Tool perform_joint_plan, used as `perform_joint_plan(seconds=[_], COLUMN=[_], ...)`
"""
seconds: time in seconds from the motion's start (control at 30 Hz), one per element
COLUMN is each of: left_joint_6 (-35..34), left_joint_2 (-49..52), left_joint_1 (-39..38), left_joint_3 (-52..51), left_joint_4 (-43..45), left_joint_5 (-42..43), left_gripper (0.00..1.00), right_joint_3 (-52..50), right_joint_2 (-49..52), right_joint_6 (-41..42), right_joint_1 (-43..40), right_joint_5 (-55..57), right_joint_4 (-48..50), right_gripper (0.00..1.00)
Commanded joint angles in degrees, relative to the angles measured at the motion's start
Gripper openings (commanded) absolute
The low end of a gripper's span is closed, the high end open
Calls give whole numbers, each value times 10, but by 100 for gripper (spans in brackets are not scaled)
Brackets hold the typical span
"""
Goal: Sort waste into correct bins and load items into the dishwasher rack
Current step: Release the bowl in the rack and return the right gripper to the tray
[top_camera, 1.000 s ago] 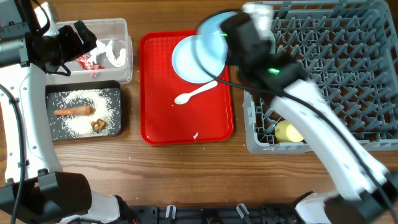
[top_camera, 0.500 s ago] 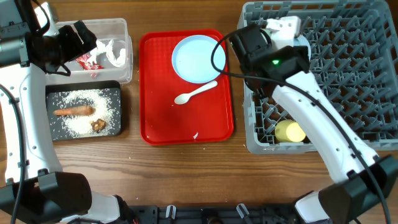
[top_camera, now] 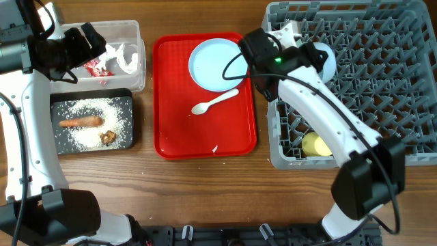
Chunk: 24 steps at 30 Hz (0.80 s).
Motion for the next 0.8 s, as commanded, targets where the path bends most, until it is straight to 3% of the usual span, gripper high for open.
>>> perform_joint_plan(seconds=[0.0, 0.2, 0.77], left_joint_6=[-5, -5, -5], left_joint_2=[3, 3, 3], left_joint_1=[2, 2, 2], left_joint_3=[3, 3, 3], left_joint_4=[2, 2, 2], left_joint_5=[1, 1, 1], left_gripper=[100, 100, 100], right_joint_3=[-1, -2, -2], right_joint_2=[33, 66, 79], right_joint_6=[-87, -133, -135], right_joint_1=[-1, -4, 21], right_joint_5=[30, 30, -39], right_joint_4=[12, 16, 17], right_gripper=[4, 4, 4])
